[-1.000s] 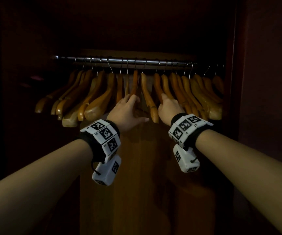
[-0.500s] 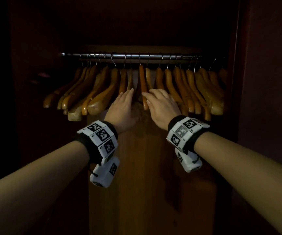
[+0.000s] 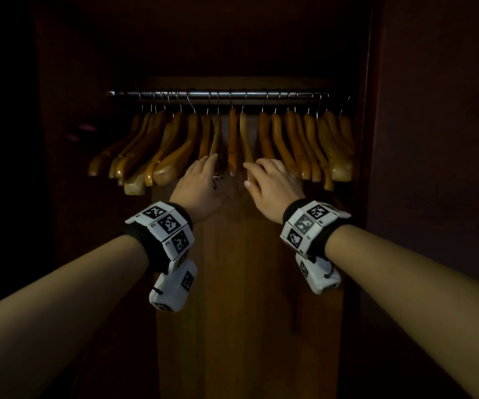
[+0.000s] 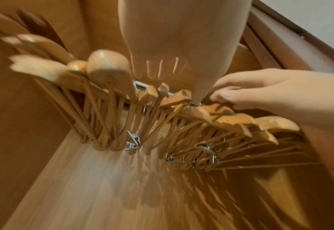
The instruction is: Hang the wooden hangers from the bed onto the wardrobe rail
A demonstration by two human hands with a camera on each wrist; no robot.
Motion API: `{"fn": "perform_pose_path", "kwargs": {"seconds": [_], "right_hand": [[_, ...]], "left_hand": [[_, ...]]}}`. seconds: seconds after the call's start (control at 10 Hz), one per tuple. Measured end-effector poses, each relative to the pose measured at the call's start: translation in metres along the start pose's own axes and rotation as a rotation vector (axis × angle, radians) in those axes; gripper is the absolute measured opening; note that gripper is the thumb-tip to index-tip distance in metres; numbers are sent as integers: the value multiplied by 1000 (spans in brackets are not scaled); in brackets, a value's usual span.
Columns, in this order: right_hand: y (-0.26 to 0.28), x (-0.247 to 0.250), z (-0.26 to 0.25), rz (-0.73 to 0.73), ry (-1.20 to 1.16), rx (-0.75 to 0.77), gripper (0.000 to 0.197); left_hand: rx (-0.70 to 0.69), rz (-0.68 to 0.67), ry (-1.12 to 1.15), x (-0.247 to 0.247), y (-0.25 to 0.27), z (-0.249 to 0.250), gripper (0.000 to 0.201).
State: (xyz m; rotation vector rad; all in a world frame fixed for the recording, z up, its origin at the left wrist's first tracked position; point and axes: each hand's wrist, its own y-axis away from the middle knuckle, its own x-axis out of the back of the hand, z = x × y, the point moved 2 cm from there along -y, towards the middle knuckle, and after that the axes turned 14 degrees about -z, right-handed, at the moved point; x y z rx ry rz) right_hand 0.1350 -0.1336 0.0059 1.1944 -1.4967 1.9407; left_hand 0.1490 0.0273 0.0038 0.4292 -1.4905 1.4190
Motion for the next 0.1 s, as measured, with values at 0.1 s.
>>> {"fn": "perform_pose_path", "kwargs": {"seconds": [0.1], "right_hand": [[14,16,-6,25,-11,-36,43]], "left_hand": [[3,33,43,16,15,2,77]]}}
